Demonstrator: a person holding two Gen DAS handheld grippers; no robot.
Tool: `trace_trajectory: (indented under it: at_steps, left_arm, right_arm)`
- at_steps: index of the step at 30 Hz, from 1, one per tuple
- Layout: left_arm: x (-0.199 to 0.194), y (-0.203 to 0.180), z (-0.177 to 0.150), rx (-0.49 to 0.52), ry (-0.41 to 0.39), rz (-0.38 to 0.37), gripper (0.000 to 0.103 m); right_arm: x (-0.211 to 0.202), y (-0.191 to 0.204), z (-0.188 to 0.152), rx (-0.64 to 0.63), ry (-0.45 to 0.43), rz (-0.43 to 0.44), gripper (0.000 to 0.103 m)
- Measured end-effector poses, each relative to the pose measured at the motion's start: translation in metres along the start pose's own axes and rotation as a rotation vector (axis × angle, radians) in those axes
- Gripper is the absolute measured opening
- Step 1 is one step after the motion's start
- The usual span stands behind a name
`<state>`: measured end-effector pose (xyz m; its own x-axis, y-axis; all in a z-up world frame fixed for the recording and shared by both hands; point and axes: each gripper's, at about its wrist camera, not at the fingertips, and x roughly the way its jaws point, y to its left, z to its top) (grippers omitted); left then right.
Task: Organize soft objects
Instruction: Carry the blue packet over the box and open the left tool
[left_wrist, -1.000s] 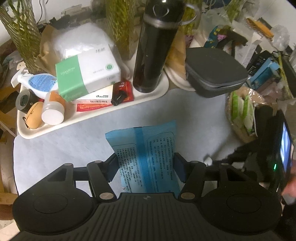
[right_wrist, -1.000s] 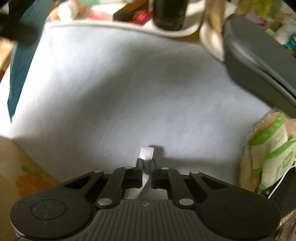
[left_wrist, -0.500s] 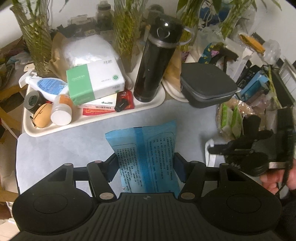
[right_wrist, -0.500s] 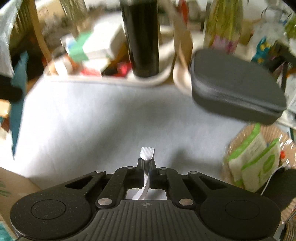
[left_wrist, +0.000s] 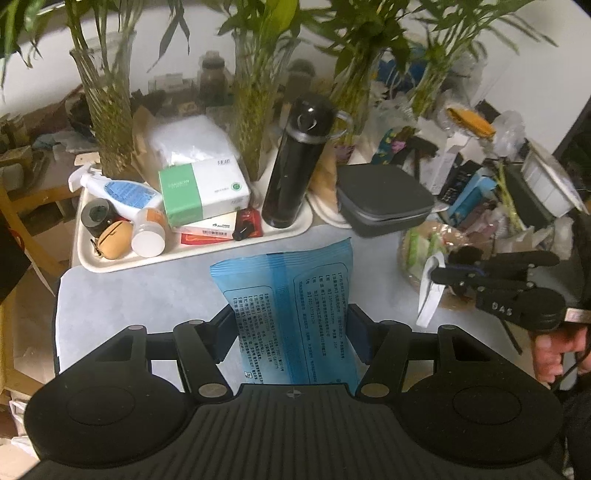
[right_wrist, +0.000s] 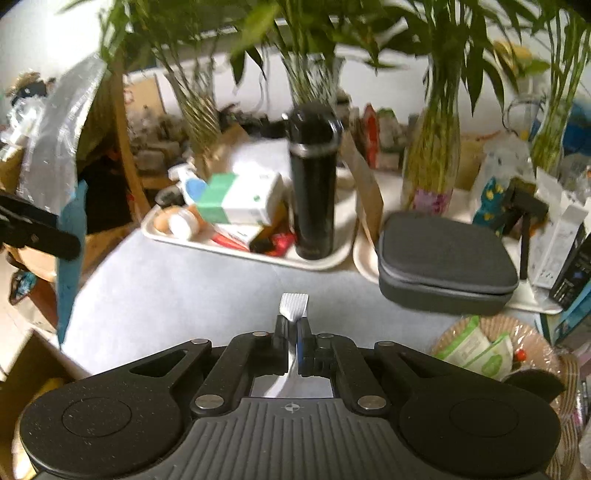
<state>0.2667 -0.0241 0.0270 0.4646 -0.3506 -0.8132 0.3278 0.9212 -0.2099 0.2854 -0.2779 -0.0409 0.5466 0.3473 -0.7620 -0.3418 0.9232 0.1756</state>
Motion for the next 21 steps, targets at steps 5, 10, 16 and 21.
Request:
trace_trajectory:
  at_steps: [5,10,16,21]
  left_arm:
    - [-0.031,-0.007,-0.013,0.01,-0.021,-0.013,0.06]
    - [-0.055,-0.014,-0.027,0.037,-0.018,-0.041,0.06]
    - [-0.06,-0.014,-0.05,0.054,0.041,-0.074,0.06]
    - [-0.053,-0.005,-0.068,0.022,0.108,-0.1,0.06]
  right_arm:
    - [-0.05,0.017,0.007,-0.013,-0.049,0.023,0.006]
    - [-0.088,0.037,0.007,-0.045,-0.079,0.038,0.006]
    - [-0.118,0.053,-0.004,-0.066,-0.09,0.061,0.006]
    - [-0.132,0.061,-0.015,-0.076,-0.087,0.067,0.006]
